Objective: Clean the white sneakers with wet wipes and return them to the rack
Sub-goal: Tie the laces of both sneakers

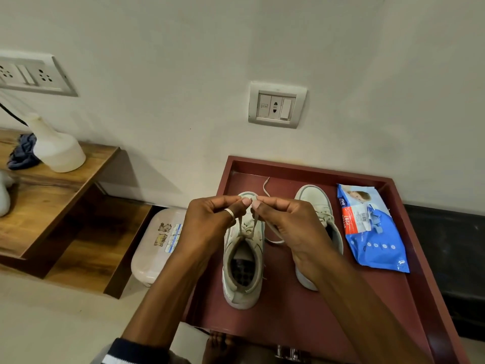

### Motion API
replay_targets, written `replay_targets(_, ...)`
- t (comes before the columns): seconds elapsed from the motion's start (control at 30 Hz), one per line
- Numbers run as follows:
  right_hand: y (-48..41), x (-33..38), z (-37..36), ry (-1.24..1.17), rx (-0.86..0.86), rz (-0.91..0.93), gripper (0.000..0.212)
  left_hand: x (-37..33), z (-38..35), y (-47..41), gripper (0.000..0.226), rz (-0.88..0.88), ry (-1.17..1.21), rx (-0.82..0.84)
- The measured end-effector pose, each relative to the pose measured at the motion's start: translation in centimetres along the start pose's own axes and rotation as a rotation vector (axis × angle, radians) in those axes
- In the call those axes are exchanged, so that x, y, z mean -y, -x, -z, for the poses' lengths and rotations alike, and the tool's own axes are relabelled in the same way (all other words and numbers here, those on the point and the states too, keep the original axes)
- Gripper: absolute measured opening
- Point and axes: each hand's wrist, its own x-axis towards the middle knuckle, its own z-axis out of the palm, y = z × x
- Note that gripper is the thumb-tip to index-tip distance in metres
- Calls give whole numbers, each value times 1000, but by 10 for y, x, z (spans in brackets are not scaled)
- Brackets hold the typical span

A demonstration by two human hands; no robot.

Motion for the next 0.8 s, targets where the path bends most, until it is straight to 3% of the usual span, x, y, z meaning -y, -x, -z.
replay_targets(0.17,-3,-5,0,41,-5,-15,26,1,3,-6,25,43,-25,85)
replay_targets(0.37,-1,-4,3,23,15,0,17,4,-1,-8,22,21,-1,48)
replay_targets(0.53,-5,-8,4,17,-28,-60,21,2,0,-11,36,4,-106,174)
replay_targets(0.8,-7,-9,3,9,-46,-68,27,5,3,-16,19,-19,-189,165)
